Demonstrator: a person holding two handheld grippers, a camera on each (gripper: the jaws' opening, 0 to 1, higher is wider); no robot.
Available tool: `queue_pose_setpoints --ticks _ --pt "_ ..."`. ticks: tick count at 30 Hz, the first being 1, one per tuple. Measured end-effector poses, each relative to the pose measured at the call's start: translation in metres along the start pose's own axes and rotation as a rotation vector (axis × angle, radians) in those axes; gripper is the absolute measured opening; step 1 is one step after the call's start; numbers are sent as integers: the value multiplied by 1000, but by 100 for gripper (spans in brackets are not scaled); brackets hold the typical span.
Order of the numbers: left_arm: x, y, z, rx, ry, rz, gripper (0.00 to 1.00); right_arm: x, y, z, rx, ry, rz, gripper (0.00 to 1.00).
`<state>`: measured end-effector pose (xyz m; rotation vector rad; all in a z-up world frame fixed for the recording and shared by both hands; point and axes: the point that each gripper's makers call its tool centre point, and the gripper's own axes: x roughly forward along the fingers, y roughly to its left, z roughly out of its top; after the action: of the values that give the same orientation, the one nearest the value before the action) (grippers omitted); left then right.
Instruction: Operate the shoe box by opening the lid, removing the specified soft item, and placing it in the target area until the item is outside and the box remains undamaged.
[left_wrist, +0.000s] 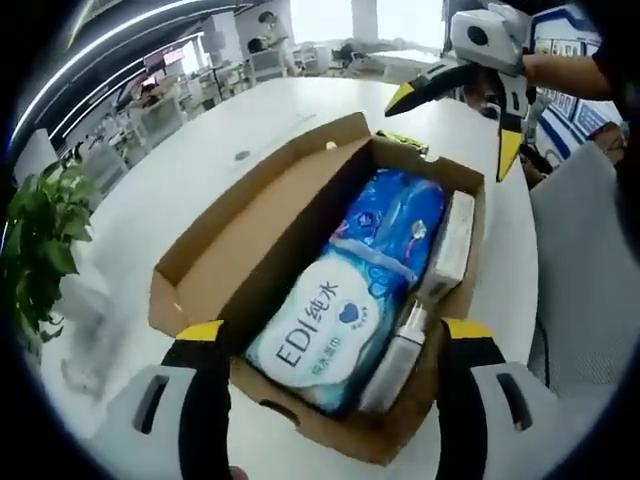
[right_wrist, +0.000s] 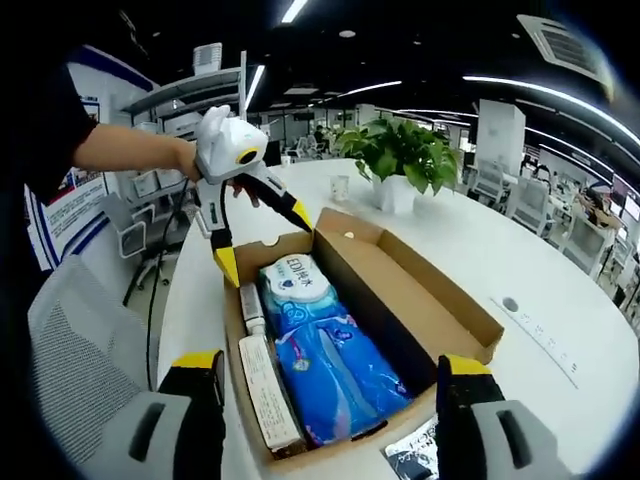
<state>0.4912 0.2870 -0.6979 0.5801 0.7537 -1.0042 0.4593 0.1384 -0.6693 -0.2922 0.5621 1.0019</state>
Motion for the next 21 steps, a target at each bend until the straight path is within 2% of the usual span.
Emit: queue_pose_setpoints --ticks 4,7,9,14,15,21 --pt "5 2 0 73 35 -35 83 9 2 2 -15 12 13 85" --pt "7 5 -7 146 86 -50 80 16 4 6 -28 12 22 84" --pt "9 4 -8 185 96 -62 76 21 4 9 -42 17 26 82" --pt "13 -5 -24 268 165 -132 74 35 8 13 -73 31 47 78" --pt "15 -4 -28 287 183 -135 72 38 9 13 -81 31 52 77" --pt "19 1 -33 319 200 -127 65 56 15 15 -114 57 86 73"
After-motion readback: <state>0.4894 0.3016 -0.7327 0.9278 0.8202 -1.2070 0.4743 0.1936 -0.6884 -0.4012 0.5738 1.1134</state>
